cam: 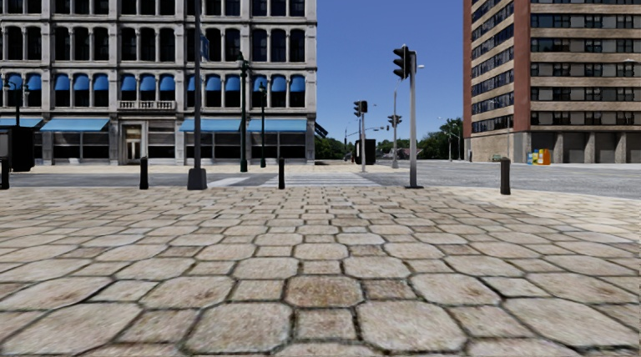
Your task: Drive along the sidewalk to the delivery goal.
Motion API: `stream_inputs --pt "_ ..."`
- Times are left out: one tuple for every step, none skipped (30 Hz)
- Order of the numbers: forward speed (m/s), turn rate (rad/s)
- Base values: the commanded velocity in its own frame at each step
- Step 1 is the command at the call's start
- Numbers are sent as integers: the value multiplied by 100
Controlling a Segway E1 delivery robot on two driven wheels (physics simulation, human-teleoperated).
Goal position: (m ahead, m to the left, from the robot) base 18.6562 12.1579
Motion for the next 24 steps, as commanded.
stream_inputs --pt "200 0" --pt "200 0" --pt "200 0" --pt "200 0" --pt "200 0" --pt "200 0" --pt "200 0" --pt "200 0" --pt "200 0" --pt "200 0" --pt "200 0" --pt "200 0" --pt "200 0" --pt "200 0" --pt "200 0" --pt "200 0" --pt "200 0" --pt "200 0" --pt "200 0" --pt "200 0" --pt "200 0" --pt "200 0" --pt "200 0" --pt "200 0"
